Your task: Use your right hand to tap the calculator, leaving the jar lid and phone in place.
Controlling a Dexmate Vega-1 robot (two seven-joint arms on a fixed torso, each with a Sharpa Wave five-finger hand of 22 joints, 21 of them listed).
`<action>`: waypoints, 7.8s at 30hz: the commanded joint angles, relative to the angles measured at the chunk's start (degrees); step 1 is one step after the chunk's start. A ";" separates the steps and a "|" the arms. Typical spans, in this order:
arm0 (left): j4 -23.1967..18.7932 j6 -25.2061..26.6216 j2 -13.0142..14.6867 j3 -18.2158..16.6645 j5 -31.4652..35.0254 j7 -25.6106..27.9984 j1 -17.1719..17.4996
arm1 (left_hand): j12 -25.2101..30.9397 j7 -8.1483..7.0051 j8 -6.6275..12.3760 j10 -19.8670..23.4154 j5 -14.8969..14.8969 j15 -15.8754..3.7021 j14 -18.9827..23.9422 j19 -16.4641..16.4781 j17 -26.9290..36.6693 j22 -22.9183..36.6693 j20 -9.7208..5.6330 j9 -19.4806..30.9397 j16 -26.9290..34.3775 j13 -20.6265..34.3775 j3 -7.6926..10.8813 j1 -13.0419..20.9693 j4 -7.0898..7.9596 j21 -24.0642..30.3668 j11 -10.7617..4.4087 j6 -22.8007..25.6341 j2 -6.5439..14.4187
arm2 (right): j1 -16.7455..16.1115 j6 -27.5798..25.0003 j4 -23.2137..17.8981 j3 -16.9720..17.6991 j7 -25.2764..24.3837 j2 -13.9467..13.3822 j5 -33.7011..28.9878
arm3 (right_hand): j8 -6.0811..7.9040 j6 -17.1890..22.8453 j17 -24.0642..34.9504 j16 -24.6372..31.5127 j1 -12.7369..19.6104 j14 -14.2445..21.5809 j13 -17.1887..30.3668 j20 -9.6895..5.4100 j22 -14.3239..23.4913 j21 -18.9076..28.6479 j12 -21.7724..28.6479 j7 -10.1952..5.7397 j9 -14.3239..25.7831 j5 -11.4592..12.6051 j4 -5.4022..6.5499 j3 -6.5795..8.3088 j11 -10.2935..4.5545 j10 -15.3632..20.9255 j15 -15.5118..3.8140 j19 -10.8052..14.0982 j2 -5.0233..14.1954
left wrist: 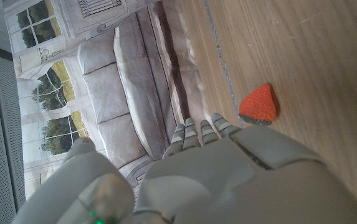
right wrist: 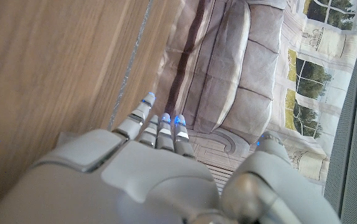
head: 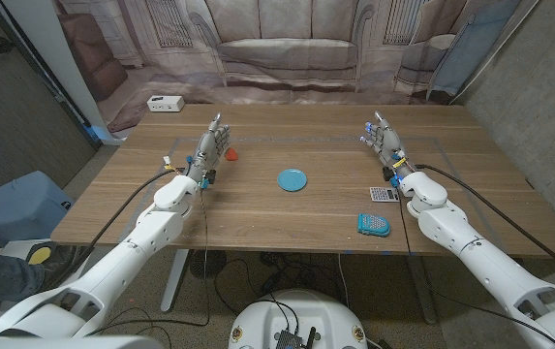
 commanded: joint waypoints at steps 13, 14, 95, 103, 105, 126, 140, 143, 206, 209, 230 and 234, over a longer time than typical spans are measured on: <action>-5.05 1.04 2.59 -1.08 -0.17 0.92 2.64 | 0.97 0.43 0.85 1.74 0.14 0.34 1.59 0.65 0.05 0.10 0.77 0.17 0.60 -0.73 0.58 0.88 -0.37 -0.14 0.57 1.80 0.56 | -3.35 1.62 -5.79 1.04 -3.19 -3.18 -3.82 | 0.27 0.63 0.12 0.35 0.76 0.43 0.19 0.14 0.25 0.06 0.40 -0.47 0.12 0.24 -0.15 0.55 -0.12 0.69 0.31 0.67 0.27; -5.45 1.26 2.77 -1.09 -0.10 1.11 2.78 | 0.99 0.49 0.85 1.81 0.13 0.32 1.64 0.68 0.05 0.10 0.77 0.17 0.61 -0.77 0.58 0.89 -0.38 -0.16 0.56 1.83 0.58 | -3.63 1.55 -6.16 1.20 -3.49 -3.21 -3.74 | 0.31 0.76 0.12 0.36 0.79 0.48 0.19 0.14 0.25 0.03 0.44 -0.45 0.12 0.24 -0.17 0.56 -0.06 0.81 0.32 0.69 0.31; -13.15 2.92 5.03 -2.05 3.13 6.52 5.00 | 2.23 0.83 1.17 8.21 -0.65 0.08 8.21 6.19 0.00 0.16 1.21 0.28 0.67 -3.02 0.62 1.97 -2.01 -1.84 0.78 8.70 2.15 | -39.73 8.85 -33.26 19.88 -11.06 -10.15 -7.41 | 0.73 4.22 0.11 1.08 0.93 3.70 0.15 0.75 0.30 -0.92 0.74 -0.90 0.13 0.04 -0.88 0.14 -0.11 3.67 0.62 4.06 0.99; -12.21 3.77 4.56 -0.79 3.35 5.37 3.56 | 2.18 0.77 1.10 8.27 -0.66 0.06 8.22 6.16 0.01 0.17 1.24 0.28 0.60 -3.05 0.62 1.99 -2.07 -2.03 0.84 8.78 2.24 | -42.15 9.56 -33.83 21.37 -10.22 -9.21 -8.09 | 0.70 4.43 0.10 1.20 0.98 4.24 0.15 0.71 0.30 -0.85 0.76 -1.01 0.13 0.04 -0.96 0.13 -0.24 3.99 0.48 4.83 1.09; -12.00 3.84 4.37 -0.51 3.54 5.34 3.26 | 2.15 0.83 1.06 8.26 -0.66 0.11 8.13 6.12 0.01 0.17 1.27 0.28 0.54 -3.06 0.62 2.00 -2.09 -2.09 0.70 8.76 2.27 | -42.80 9.62 -34.08 21.70 -10.38 -8.79 -8.32 | 0.69 4.45 0.09 1.21 1.01 4.33 0.15 0.78 0.30 -0.83 0.75 -1.02 0.13 0.04 -0.99 0.14 -0.24 4.02 0.49 5.00 1.11; -10.88 5.23 3.42 1.13 4.25 4.59 0.65 | 2.00 0.74 0.94 8.39 -0.70 0.08 8.24 6.01 0.02 0.19 1.39 0.30 0.43 -3.11 0.57 2.00 -2.26 -2.62 0.69 9.06 2.47 | -45.52 9.35 -34.22 23.94 -12.39 -6.87 -17.48 | 0.56 4.61 0.10 1.20 0.66 4.86 0.15 0.86 0.30 -1.06 0.78 -1.62 0.13 -0.04 -1.02 -0.15 -0.36 4.64 0.36 5.54 0.84; -11.50 5.04 3.63 1.21 4.92 4.72 0.23 | 1.99 0.71 0.93 8.66 -0.71 0.12 8.59 6.04 0.02 0.20 1.44 0.31 0.48 -3.13 0.54 1.98 -2.35 -2.87 0.86 9.37 2.61 | -47.02 3.56 -37.74 26.19 -18.84 -5.93 -31.29 | 0.63 5.09 0.05 1.13 0.65 5.12 0.15 0.86 0.30 -1.29 0.76 -2.24 0.14 -0.01 -1.15 -0.26 -0.65 4.94 0.12 5.68 0.67; -11.52 5.26 3.59 1.23 4.91 4.84 0.15 | 2.05 0.70 0.94 8.90 -0.72 0.05 8.64 5.96 0.02 0.21 1.43 0.32 0.47 -3.13 0.53 1.98 -2.38 -2.98 0.78 9.50 2.65 | -47.03 2.50 -38.25 26.56 -19.49 -5.97 -33.65 | 0.58 5.03 0.05 1.05 0.64 4.99 0.15 0.71 0.30 -1.39 0.72 -2.42 0.14 -0.01 -1.16 -0.28 -0.70 4.91 0.08 5.54 0.65; -8.77 5.19 2.17 2.06 4.63 3.64 -1.84 | 1.96 0.41 0.98 9.97 -0.84 -0.08 9.65 6.61 0.00 0.24 1.79 0.34 0.39 -3.15 0.69 2.23 -2.92 -3.62 0.41 11.05 3.55 | -48.47 -30.11 -52.83 24.24 -17.44 -14.06 -73.87 | 0.53 7.15 0.11 -0.84 0.42 0.36 0.18 0.94 0.38 -3.86 -0.83 -7.73 0.19 0.12 -1.48 -0.60 -3.11 1.46 -0.61 0.19 1.56; -8.73 5.24 2.16 2.03 4.54 3.63 -1.83 | 1.90 0.41 0.98 9.86 -0.84 -0.04 9.72 6.54 0.00 0.24 1.90 0.34 0.40 -3.15 0.69 2.24 -2.95 -3.67 0.43 11.11 3.58 | -48.05 -30.94 -53.38 24.16 -16.05 -14.62 -73.04 | 0.65 8.10 0.19 -1.25 -0.10 -1.73 0.21 1.93 0.43 -4.04 -0.96 -9.07 0.19 0.01 -1.30 -0.81 -3.46 0.25 0.35 -1.96 1.71; -8.46 5.71 2.18 2.18 4.43 3.46 -2.06 | 1.86 0.51 0.94 10.12 -0.90 0.06 9.77 6.51 0.01 0.26 2.22 0.34 0.32 -3.14 0.75 2.29 -3.11 -3.86 0.87 11.49 3.86 | -44.44 -35.71 -55.63 23.53 -6.79 -19.71 -67.05 | 0.70 13.63 0.19 -1.87 -1.64 -13.79 0.24 5.62 0.63 -4.22 -1.60 -12.07 0.08 -0.11 -1.15 -1.35 -4.28 -9.70 -0.19 -15.04 2.59; -8.70 6.00 2.31 2.23 4.61 3.74 -2.03 | 1.79 0.46 0.92 9.99 -0.91 0.07 9.77 6.47 0.01 0.27 2.26 0.35 0.31 -3.14 0.75 2.29 -3.14 -3.90 0.79 11.54 3.91 | -43.35 -37.81 -55.91 22.63 -4.79 -20.86 -66.35 | 0.72 14.47 0.20 -1.76 -1.83 -15.64 0.22 5.67 0.65 -4.34 -1.60 -11.85 0.08 -0.10 -1.05 -1.25 -4.60 -11.81 -0.26 -17.68 3.18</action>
